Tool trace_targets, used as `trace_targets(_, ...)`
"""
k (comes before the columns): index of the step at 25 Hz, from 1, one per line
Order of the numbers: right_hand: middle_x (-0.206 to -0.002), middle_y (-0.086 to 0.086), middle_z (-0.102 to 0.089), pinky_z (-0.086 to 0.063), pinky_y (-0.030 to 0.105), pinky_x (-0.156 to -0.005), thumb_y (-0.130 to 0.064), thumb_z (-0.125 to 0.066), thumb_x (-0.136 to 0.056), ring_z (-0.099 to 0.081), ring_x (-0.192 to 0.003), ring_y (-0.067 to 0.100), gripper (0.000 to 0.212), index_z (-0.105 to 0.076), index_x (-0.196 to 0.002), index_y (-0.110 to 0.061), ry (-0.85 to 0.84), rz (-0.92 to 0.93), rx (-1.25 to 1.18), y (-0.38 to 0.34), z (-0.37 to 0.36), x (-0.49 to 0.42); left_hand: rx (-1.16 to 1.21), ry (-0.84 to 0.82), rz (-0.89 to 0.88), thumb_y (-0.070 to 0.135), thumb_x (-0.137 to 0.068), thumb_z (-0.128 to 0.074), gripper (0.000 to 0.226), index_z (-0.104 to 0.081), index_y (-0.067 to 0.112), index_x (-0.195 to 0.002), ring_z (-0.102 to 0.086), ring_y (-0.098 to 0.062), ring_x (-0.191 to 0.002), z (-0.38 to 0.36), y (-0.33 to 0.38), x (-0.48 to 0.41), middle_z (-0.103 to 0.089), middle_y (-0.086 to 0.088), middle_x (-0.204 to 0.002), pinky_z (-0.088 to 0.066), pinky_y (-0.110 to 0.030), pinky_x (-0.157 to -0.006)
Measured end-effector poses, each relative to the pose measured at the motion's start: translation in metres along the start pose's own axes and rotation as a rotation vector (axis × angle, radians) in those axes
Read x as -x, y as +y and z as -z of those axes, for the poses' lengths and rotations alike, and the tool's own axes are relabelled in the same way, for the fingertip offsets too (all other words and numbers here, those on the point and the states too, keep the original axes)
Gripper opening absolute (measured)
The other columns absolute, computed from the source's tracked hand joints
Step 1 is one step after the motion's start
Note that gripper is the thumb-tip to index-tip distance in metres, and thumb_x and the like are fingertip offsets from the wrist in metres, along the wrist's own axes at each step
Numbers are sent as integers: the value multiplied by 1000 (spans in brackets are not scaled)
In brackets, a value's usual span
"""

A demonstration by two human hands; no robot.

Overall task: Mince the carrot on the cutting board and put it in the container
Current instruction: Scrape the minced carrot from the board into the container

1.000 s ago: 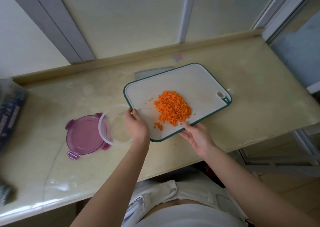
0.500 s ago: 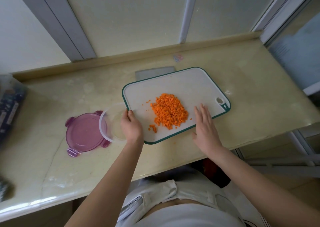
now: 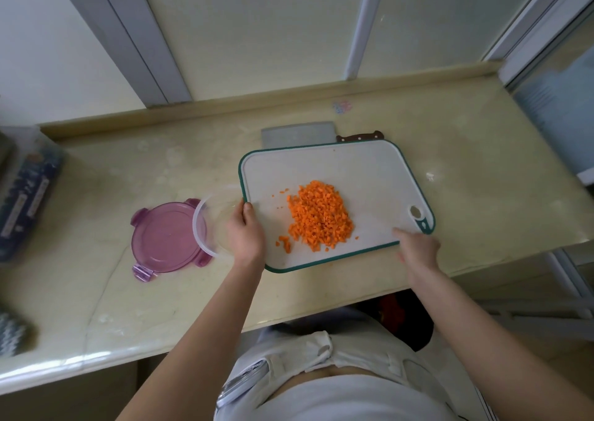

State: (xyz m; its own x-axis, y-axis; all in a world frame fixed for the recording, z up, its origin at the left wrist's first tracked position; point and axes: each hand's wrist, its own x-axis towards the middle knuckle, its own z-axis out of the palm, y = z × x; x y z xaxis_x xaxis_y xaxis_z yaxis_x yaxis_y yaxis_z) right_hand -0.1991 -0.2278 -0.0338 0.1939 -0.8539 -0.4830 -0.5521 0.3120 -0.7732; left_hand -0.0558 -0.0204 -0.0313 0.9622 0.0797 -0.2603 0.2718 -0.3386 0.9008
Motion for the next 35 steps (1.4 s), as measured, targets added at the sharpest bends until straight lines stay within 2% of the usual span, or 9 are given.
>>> trace_targets(4, -98, 10, -62, -50, 35, -82, -4, -59, -92, -58, -97, 24, 19, -55, -110, -7, -258, -460, -503, 3, -24, 26, -6, 0, -1, 13, -97, -33, 29, -54, 4, -79, -43, -14, -63, -3, -1, 1, -50, 0, -67, -33, -28, -59)
trace_targets(10, -85, 6, -70, -59, 26, -61, 1, -48, -96, -64, -81, 17, 14, -60, -96, -7, -491, -467, -708, 1, -41, 52, -37, 40, 13, 20, -95, -32, 33, -41, 20, -63, -41, -17, -62, -2, -5, -4, -45, 3, -61, -33, -33, -60)
trace_targets(13, -89, 6, -70, -60, 27, -65, 3, -49, -94, -68, -78, 15, 17, -62, -100, -6, -544, -371, -706, -4, -40, 55, -43, 46, 10, 22, -95, -32, 33, -42, 23, -64, -42, -17, -61, -1, -2, -4, -46, 5, -60, -34, -33, -60)
trace_targets(15, -93, 7, -69, -59, 27, -67, 4, -50, -93, -68, -79, 16, 18, -62, -102, -6, -546, -306, -686, -8, -38, 54, -49, 38, 8, 21, -96, -33, 28, -53, 20, -78, -52, -21, -69, 0, 0, -5, -55, 2, -72, -39, -37, -65)
trace_targets(18, -98, 9, -66, -58, 29, -73, 4, -51, -93, -65, -87, 19, 19, -61, -107, -5, -546, -205, -639, -14, -38, 53, -207, 15, 11, 16, -95, -38, 34, -49, 13, -128, -51, -27, -111, 1, 6, -2, -54, -8, -122, -39, -37, -91)
trace_targets(21, -95, 7, -65, -58, 30, -75, 4, -52, -93, -64, -87, 20, 18, -61, -106, -5, -529, -143, -599, -20, -40, 54, -339, -37, -319, 12, -94, -44, 44, -42, 13, -138, -35, -28, -131, 3, 23, 10, -38, -12, -143, -26, -35, -106)
trace_targets(26, -110, 10, -67, -58, 29, -70, 3, -52, -93, -66, -96, 23, 30, -58, -122, -5, -559, -60, -612, -26, -45, 62, -763, -454, -1101, 25, -97, -39, 43, -41, 22, -139, -16, -29, -143, -27, 45, 23, -28, -3, -152, -6, -50, -114)
trace_targets(30, -123, 12, -64, -58, 28, -70, 2, -51, -94, -63, -108, 25, 38, -53, -131, -6, -574, -28, -665, -34, -48, 66, -925, -550, -1200, 8, -91, -46, 53, -35, 18, -143, -11, -26, -144, -39, 36, 25, -26, -3, -153, 6, -43, -114)
trace_targets(35, -122, 14, -63, -59, 31, -75, 5, -50, -94, -64, -103, 23, 36, -53, -129, -2, -542, -63, -672, -34, -52, 67, -880, -440, -1241, -1, -76, -66, 59, -51, 15, -131, -34, -29, -136, -28, 25, 18, -47, -5, -140, -13, -41, -112)
